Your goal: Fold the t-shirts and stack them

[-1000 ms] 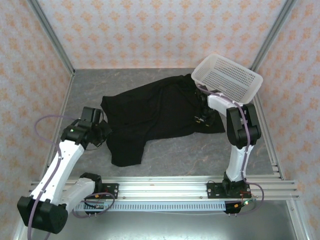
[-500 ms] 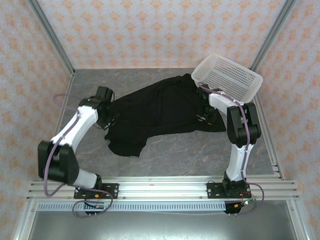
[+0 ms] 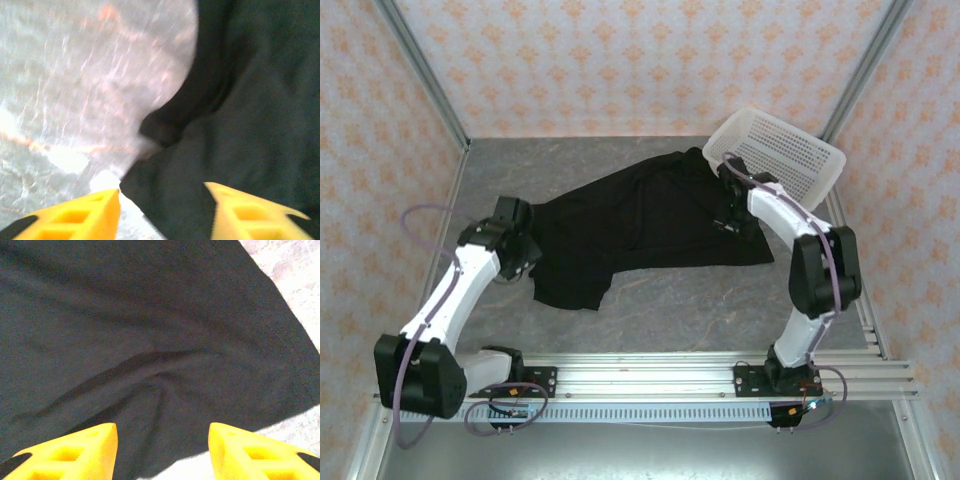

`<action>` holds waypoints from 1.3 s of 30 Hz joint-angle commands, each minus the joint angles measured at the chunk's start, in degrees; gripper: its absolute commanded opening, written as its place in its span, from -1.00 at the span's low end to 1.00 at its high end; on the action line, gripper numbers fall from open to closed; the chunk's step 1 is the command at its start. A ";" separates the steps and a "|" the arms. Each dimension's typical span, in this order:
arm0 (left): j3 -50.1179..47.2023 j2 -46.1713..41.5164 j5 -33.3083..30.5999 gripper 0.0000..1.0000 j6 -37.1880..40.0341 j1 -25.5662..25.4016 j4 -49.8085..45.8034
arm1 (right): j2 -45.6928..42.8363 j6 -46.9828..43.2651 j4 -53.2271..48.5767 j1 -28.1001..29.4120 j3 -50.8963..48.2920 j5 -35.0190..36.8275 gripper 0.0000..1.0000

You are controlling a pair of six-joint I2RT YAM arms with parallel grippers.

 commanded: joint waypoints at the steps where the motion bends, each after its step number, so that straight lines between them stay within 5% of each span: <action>1: -6.10 1.88 3.34 -0.14 -3.79 0.12 -0.54 | -4.03 0.19 -0.44 2.08 -2.13 -0.57 0.02; 15: -9.50 16.37 4.33 -0.19 -2.10 0.16 10.78 | -8.13 2.00 -0.70 3.50 -6.25 -2.35 0.03; 18: -9.05 18.91 3.14 -0.39 -2.01 0.12 11.74 | -9.24 1.93 -0.89 3.46 -7.11 -1.17 0.04; 21: -7.83 19.22 -0.55 -0.87 -2.65 0.14 10.56 | -10.20 2.50 -0.81 3.39 -8.33 0.17 0.04; 22: -7.15 18.06 -2.56 -1.00 -3.61 0.12 8.57 | -10.73 3.05 -0.72 3.14 -8.91 0.73 0.04; 31: -5.85 -7.51 -17.49 -1.00 -16.95 5.04 -9.41 | -12.53 8.65 -2.12 -4.30 -14.35 3.06 0.06; 39: -5.48 -11.14 -15.46 -1.00 -17.08 7.41 -9.55 | -8.30 9.44 -0.97 -7.83 -18.56 -2.34 0.17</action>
